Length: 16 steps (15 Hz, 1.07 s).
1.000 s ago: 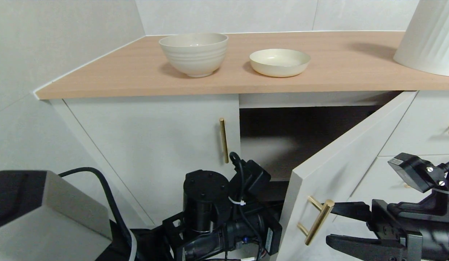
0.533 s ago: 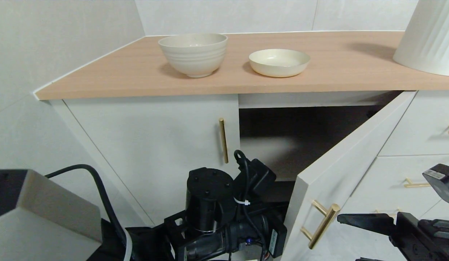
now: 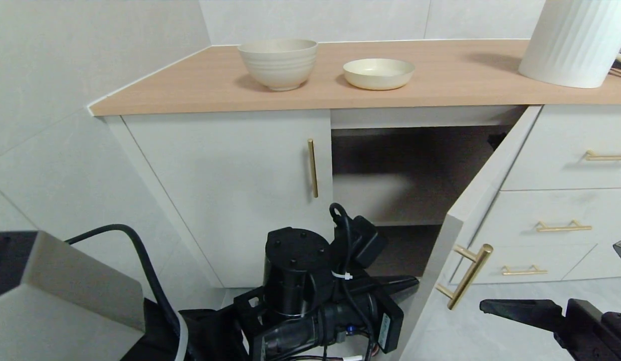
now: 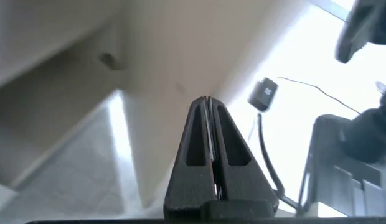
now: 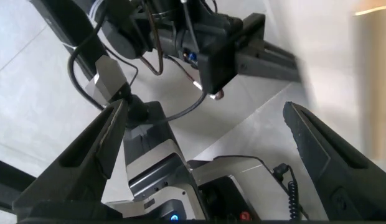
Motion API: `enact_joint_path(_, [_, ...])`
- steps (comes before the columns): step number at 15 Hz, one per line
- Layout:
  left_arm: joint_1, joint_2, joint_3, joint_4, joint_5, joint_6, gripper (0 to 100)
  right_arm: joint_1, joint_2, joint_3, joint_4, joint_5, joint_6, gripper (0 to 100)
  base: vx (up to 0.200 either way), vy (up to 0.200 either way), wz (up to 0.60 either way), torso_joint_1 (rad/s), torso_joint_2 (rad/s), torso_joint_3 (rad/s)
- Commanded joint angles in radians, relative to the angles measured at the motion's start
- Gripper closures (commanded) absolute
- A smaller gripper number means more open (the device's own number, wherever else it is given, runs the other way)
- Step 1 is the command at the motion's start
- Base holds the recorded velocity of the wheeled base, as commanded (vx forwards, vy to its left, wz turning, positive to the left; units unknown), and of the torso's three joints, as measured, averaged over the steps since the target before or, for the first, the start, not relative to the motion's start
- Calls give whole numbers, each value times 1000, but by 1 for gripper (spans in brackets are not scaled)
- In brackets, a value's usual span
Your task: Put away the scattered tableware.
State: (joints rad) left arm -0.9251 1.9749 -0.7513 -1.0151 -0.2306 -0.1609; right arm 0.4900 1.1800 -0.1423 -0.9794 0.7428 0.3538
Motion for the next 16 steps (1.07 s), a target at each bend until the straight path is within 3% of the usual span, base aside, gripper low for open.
enact_joint_path(1, [11,67,-118,67,2,-2,100,-13,-2,-3,-1,0,1,0,0,0,0,0,0,0])
enact_joint_path(5, [25,131,-332,227,2,-3,100,-22,-26,-11,-4,0,2,0,0,0,0,0,0,0])
enact_joint_path(13, [35,159,-410,259,-3,-2,100,-30,-155,-111,1,4,88,0,0,0,0,0,0,0])
enact_joint_path(16, [5,157,-413,256,-3,-2,100,-25,-166,-191,2,36,145,0,0,0,0,0,0,0])
